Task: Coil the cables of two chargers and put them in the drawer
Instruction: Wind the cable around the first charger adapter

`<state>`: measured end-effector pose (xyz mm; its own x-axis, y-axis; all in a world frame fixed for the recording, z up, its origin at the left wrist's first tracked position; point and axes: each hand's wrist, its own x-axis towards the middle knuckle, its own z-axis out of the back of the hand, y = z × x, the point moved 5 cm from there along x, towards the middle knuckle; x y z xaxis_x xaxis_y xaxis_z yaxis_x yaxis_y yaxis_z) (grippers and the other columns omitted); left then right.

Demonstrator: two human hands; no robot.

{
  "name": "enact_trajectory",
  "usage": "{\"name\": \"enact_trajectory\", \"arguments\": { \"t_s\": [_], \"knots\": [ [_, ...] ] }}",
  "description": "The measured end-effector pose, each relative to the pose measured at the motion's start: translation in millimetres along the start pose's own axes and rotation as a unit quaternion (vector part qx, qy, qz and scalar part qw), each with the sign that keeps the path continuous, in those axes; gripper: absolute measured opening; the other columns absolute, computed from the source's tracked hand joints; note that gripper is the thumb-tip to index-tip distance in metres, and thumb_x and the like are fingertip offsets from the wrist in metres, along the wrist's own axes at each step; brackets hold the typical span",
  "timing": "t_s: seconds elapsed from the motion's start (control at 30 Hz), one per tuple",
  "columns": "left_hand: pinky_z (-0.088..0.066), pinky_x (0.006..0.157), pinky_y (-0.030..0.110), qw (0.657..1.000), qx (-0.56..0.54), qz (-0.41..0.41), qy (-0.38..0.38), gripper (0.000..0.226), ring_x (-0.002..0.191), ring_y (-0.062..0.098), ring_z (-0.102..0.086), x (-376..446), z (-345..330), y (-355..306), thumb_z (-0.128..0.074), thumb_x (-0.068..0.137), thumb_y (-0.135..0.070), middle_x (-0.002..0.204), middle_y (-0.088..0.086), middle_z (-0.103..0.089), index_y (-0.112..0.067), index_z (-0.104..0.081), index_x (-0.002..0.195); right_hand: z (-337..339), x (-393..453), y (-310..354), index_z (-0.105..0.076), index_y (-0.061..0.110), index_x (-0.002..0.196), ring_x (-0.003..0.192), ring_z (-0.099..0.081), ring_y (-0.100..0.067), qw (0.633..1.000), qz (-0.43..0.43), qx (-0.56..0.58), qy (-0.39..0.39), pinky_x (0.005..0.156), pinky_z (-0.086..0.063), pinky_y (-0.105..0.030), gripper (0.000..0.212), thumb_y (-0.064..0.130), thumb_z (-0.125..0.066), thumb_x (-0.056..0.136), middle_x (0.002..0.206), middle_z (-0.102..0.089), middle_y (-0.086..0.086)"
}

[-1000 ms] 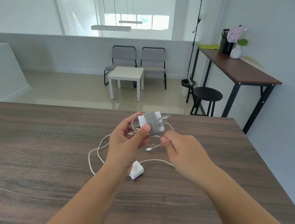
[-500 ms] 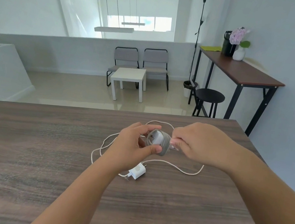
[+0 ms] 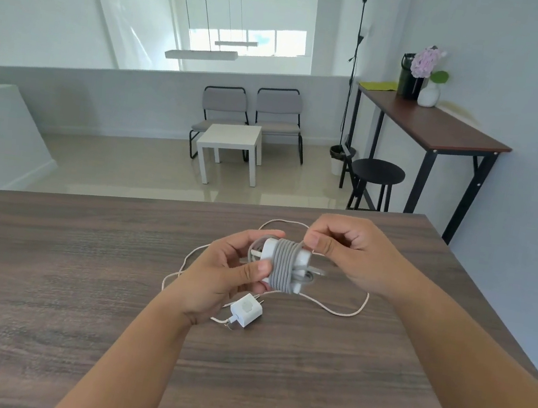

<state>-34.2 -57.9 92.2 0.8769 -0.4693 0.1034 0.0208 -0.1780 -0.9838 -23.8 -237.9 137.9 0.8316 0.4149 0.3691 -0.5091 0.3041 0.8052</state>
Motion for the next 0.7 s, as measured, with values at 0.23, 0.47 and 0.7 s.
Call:
{"name": "enact_trajectory", "arguments": {
  "t_s": [0.23,0.47,0.7],
  "knots": [
    [-0.055,0.064,0.02,1.0,-0.02,0.007,-0.003,0.066,0.069,0.015,-0.062,1,-1,1,-0.091,0.061,-0.041,0.095,0.0,-0.067,-0.02,-0.069,0.119,-3,-9,-7,-0.069,0.009,0.08,0.06,-0.056,0.001,0.991,-0.014,0.104,-0.077,0.056,-0.045,-0.012,0.013,0.013,-0.061,0.088,0.066,-0.066,0.013],
    [-0.056,0.075,0.023,0.997,-0.079,-0.007,-0.025,0.049,0.087,0.015,-0.066,3,-9,3,-0.076,0.081,-0.015,0.106,0.005,-0.066,-0.018,-0.063,0.128,1,-11,-6,-0.07,0.004,0.078,0.056,-0.056,-0.015,0.978,-0.044,0.147,-0.143,0.044,-0.047,-0.02,0.009,0.011,-0.069,0.084,0.068,-0.066,-0.008],
    [-0.055,0.079,0.022,0.994,0.027,-0.03,-0.105,0.062,0.093,0.013,-0.069,1,-26,0,-0.079,0.069,-0.018,0.111,0.005,-0.069,-0.022,-0.057,0.127,-8,-21,-8,-0.074,0.005,0.08,0.069,-0.065,-0.039,0.968,-0.045,0.139,-0.203,0.061,-0.06,-0.042,0.007,0.011,-0.076,0.079,0.076,-0.071,-0.018]
  ]
}}
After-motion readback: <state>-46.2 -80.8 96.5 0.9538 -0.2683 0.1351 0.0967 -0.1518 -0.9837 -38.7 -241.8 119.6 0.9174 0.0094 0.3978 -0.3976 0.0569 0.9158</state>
